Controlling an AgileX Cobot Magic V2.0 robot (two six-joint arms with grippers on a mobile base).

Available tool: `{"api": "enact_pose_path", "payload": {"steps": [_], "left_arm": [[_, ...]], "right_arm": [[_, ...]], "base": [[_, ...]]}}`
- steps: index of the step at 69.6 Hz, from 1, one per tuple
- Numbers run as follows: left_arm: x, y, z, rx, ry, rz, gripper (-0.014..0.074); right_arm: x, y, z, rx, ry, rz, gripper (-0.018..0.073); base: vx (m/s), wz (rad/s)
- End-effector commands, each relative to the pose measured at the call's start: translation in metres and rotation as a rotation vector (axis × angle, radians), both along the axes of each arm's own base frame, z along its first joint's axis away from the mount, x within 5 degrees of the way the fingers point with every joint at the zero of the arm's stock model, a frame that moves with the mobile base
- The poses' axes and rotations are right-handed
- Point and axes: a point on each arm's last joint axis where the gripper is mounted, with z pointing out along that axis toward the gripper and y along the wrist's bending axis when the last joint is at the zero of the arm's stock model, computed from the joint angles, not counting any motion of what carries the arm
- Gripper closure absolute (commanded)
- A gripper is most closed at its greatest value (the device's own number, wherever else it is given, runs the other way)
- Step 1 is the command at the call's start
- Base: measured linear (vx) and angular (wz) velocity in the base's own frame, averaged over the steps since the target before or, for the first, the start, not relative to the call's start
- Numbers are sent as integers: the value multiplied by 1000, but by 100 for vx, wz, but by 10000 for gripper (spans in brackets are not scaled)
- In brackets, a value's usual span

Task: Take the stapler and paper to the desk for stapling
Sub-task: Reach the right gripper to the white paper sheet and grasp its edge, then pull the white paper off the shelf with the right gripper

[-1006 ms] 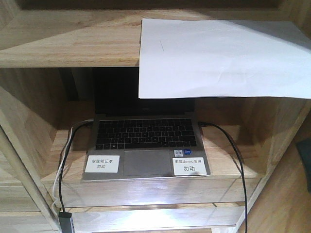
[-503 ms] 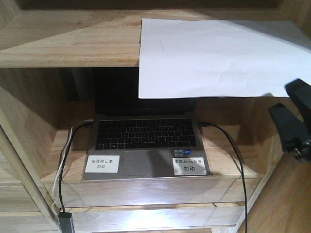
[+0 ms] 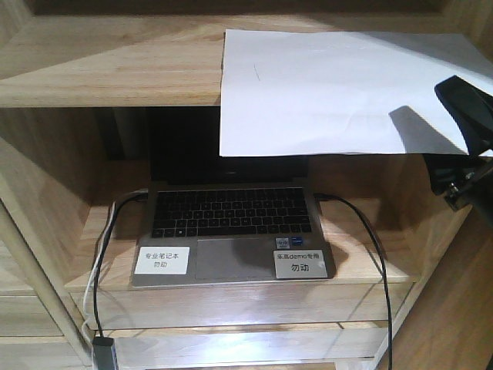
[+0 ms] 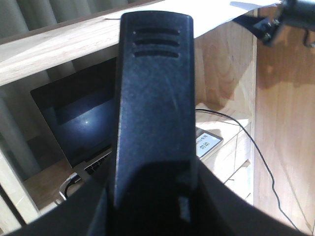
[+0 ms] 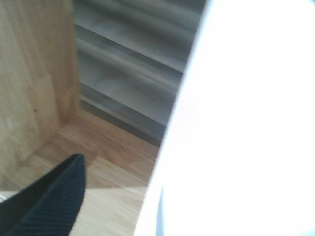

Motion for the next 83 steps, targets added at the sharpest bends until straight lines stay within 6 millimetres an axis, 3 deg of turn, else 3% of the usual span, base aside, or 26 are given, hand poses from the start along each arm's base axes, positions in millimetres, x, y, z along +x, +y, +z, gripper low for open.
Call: {"api": "enact_pose_path", "payload": {"steps": [1, 4, 15, 26, 53, 60, 83], "left_arm": [[1, 0, 19, -91, -94, 9, 603], [1, 0, 19, -91, -94, 9, 603], [1, 0, 19, -91, -94, 9, 603], [1, 0, 19, -91, -94, 9, 603], [1, 0, 19, -91, -94, 9, 603], [1, 0, 19, -91, -94, 9, 603], [1, 0, 19, -91, -94, 9, 603]], "right_arm": [[2, -1, 19, 38, -119, 11, 120], [3, -1, 19, 40, -118, 10, 180], [3, -2, 21, 82, -127, 21, 579], [-9, 1, 33, 79, -214, 62, 571], [-66, 8, 69, -23, -447, 116, 562], [-83, 8, 61, -27, -455, 101, 561], [-131, -12, -13, 79, -275, -129, 561]], "base": [[0, 0], [0, 0], [0, 0], [0, 0], [0, 0], [0, 0], [0, 0]]}}
